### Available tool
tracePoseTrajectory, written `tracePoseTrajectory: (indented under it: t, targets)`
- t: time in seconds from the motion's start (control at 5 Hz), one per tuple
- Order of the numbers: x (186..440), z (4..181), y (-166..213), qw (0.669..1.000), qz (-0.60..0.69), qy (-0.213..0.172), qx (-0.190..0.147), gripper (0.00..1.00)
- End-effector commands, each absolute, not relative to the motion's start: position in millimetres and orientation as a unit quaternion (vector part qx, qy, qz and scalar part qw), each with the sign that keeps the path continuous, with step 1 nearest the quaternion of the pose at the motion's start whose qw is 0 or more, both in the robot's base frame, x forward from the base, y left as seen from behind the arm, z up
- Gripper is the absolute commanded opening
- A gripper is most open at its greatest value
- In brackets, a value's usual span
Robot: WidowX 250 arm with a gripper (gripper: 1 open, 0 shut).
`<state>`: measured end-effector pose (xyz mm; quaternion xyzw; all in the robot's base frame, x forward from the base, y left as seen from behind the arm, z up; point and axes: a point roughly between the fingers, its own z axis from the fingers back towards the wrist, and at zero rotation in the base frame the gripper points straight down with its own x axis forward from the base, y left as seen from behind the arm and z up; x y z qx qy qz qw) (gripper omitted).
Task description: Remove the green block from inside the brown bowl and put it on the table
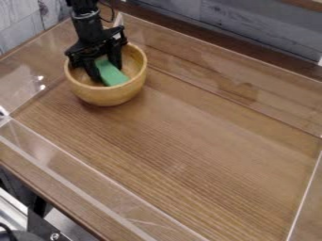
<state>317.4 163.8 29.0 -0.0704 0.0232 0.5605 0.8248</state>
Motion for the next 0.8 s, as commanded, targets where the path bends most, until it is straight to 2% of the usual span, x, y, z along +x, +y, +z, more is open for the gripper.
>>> tracePoseTrajectory:
  t: [0.0, 0.6]
  targets:
    - [320.3, 53.5, 161.0, 0.834, 0.548, -0.004, -0.070, 0.00]
    - [318.7, 67.9, 153.9, 0.850, 0.522, -0.003, -0.071, 0.00]
